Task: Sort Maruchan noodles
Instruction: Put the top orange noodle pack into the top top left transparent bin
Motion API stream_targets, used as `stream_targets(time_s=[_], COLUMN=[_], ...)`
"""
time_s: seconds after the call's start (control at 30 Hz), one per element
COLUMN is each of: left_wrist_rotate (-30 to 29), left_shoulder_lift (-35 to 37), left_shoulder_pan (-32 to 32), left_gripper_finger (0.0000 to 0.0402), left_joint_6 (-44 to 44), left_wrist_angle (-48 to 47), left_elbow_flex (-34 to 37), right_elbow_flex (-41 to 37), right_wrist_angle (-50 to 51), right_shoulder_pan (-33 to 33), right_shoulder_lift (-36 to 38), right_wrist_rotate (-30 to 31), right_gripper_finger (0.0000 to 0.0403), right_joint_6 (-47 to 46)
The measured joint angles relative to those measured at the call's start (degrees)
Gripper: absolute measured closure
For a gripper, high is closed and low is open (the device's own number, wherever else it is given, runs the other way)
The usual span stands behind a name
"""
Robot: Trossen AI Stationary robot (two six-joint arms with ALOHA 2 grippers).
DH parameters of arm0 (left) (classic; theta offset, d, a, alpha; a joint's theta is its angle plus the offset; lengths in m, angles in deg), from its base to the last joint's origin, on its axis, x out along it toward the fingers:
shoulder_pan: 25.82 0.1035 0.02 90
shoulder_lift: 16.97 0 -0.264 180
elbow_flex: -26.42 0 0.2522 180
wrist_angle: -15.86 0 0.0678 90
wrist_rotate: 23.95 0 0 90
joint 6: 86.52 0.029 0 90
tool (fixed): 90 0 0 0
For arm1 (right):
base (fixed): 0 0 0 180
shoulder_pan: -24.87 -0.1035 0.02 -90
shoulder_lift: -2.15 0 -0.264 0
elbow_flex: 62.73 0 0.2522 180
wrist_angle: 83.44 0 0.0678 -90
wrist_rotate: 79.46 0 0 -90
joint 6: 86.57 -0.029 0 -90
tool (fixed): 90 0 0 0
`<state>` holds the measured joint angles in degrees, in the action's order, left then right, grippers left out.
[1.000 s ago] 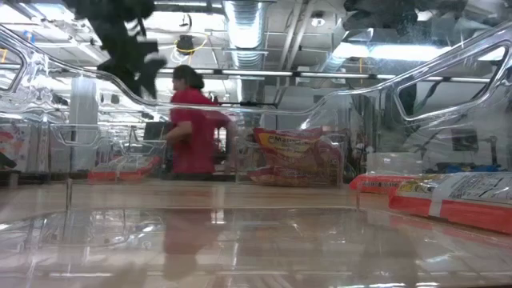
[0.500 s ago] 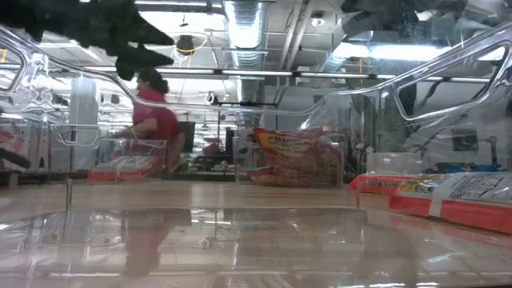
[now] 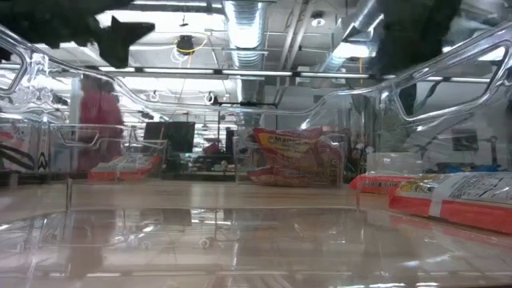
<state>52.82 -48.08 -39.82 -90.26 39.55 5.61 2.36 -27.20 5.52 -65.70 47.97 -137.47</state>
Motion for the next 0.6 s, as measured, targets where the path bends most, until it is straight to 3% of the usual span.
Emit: stream_targets(time_s=[0.1,0.2,0.43,0.6], left_wrist_rotate=[-0.9,-1.0,-1.0,-1.0], left_shoulder_lift=[0.0,0.0,0.0,0.0], left_shoulder_pan=[-1.7,-2.5,-2.7,-2.7], left_gripper_finger=[0.0162,0.0162,0.0162,0.0162], left_joint_6=[0.8,1.6,1.7,1.8], left_wrist_angle=[2.5,3.6,3.9,3.5], left_elbow_flex=[0.0,0.0,0.0,0.0], right_elbow_flex=[0.1,0.1,0.4,0.4], right_wrist_angle=[11.9,16.7,16.5,15.3], right_shoulder_pan=[1.2,2.3,3.1,3.1], right_shoulder_lift=[-4.7,-12.2,-25.8,-30.1], right_wrist_rotate=[-3.3,-6.0,-6.0,-6.0], right_gripper_finger=[0.0179,0.0179,0.018,0.018], right_joint_6=[-7.5,-10.7,-12.2,-13.6])
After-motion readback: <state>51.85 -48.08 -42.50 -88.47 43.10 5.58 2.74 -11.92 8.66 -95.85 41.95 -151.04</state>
